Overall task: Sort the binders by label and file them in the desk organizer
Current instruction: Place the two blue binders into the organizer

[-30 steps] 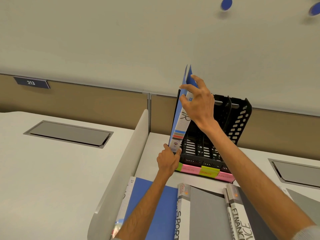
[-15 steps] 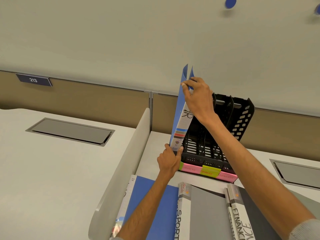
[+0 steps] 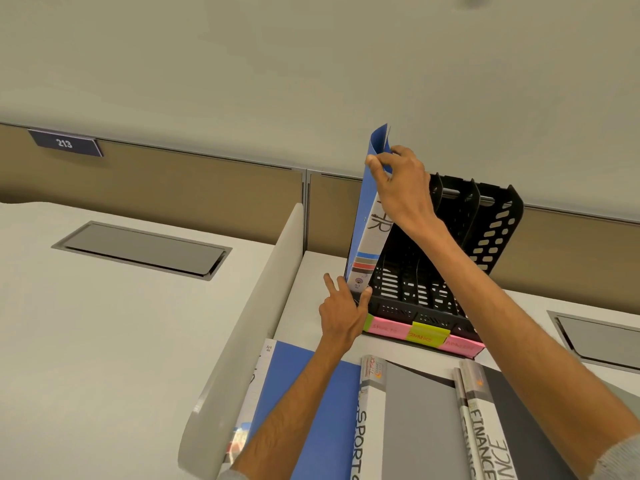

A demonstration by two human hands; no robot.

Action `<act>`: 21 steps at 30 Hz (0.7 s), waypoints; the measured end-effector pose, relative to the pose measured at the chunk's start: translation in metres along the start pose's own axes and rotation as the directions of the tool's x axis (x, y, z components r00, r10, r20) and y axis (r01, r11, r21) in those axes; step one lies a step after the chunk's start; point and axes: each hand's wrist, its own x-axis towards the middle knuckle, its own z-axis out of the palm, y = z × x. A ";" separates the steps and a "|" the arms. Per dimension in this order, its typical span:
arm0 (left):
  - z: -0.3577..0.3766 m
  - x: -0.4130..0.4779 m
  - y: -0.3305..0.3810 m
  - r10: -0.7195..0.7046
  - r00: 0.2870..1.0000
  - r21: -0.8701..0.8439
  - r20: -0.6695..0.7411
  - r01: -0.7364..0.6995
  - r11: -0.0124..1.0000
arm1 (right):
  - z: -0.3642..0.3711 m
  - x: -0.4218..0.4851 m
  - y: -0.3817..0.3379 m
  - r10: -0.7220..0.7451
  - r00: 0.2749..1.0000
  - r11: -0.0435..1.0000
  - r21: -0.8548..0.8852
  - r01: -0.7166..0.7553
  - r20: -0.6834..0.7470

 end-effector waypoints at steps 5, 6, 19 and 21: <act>-0.004 0.005 -0.013 0.005 1.000 -0.026 0.025 -0.005 1.000 | 0.028 -0.020 0.013 0.061 0.998 0.997 -0.046 -0.060 0.013; -0.004 0.006 -0.016 -0.008 0.999 -0.060 0.050 0.011 0.998 | 0.040 -0.033 0.015 0.062 0.995 0.997 -0.057 -0.057 0.082; -0.010 -0.001 -0.025 -0.053 0.976 -0.118 0.213 0.080 0.990 | 0.056 -0.039 0.009 0.134 0.958 0.991 -0.033 -0.130 0.255; -0.015 -0.008 -0.023 -0.072 0.970 -0.090 0.232 0.095 0.991 | 0.048 -0.040 0.011 0.126 0.949 0.990 0.022 -0.138 0.288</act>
